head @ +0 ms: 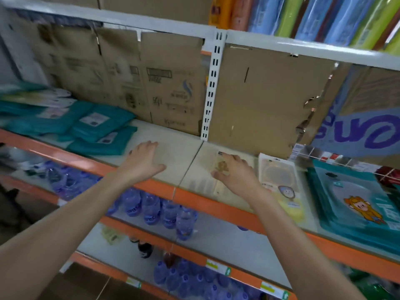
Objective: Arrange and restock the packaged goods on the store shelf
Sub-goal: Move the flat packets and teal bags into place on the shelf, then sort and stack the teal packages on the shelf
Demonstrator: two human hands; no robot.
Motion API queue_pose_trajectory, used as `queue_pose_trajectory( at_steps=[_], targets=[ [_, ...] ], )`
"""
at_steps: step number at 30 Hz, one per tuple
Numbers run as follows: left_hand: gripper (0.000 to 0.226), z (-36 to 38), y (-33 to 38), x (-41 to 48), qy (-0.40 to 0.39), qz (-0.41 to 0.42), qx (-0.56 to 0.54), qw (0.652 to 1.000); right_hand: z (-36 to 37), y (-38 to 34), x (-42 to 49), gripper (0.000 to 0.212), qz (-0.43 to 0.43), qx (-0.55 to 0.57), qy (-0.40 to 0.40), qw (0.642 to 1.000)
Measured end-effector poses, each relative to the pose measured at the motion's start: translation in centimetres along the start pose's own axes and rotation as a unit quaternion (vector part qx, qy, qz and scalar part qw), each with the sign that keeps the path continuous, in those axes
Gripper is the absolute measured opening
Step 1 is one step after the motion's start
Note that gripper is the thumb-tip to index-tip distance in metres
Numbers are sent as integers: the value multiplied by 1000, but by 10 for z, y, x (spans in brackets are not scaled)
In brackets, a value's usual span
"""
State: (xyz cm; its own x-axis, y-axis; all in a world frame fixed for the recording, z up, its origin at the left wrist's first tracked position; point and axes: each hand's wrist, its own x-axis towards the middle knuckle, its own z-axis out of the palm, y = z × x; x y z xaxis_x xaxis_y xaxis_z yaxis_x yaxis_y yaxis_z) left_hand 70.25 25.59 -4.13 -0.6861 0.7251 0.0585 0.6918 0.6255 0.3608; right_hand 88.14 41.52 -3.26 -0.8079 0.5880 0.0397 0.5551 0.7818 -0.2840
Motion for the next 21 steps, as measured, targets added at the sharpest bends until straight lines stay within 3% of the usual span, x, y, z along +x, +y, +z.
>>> queue_pose_trajectory(
  at_steps=[13, 21],
  targets=[
    [77, -122, -250, 31, 17, -6, 51, 999, 72, -255, 82, 67, -31, -19, 22, 999],
    [76, -135, -336, 67, -8, -26, 5, 1000, 97, -322, 146, 69, -42, -19, -2, 999]
  ],
)
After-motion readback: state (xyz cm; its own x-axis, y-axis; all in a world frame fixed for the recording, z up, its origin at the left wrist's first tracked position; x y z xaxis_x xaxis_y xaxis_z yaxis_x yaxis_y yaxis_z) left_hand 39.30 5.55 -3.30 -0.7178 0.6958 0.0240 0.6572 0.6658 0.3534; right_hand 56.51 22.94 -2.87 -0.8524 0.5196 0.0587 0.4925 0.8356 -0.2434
